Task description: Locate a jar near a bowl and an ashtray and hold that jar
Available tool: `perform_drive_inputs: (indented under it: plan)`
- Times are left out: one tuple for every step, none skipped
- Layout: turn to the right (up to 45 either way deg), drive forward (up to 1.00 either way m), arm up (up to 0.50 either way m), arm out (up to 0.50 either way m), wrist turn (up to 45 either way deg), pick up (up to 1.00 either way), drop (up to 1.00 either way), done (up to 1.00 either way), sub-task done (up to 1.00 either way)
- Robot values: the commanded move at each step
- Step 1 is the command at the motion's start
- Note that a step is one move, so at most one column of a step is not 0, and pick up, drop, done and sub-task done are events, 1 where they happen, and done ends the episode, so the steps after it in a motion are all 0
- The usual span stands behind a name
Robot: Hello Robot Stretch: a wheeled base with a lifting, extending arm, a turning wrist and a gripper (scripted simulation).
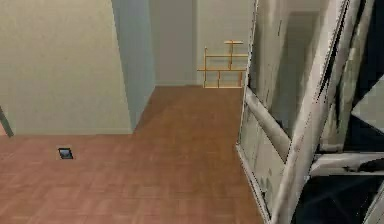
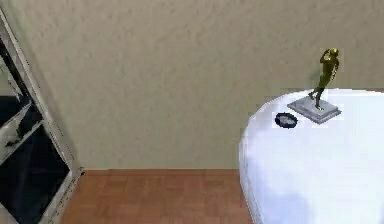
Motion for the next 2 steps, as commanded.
perform_drive_inputs:
  plan:
    - [-33.0,0.00,0.00,0.00,0.0,0.00,0.00,0.00,0.00]
    - [0.0,0.25,0.00,0.00,0.0,0.00,0.00,0.00,0.00]
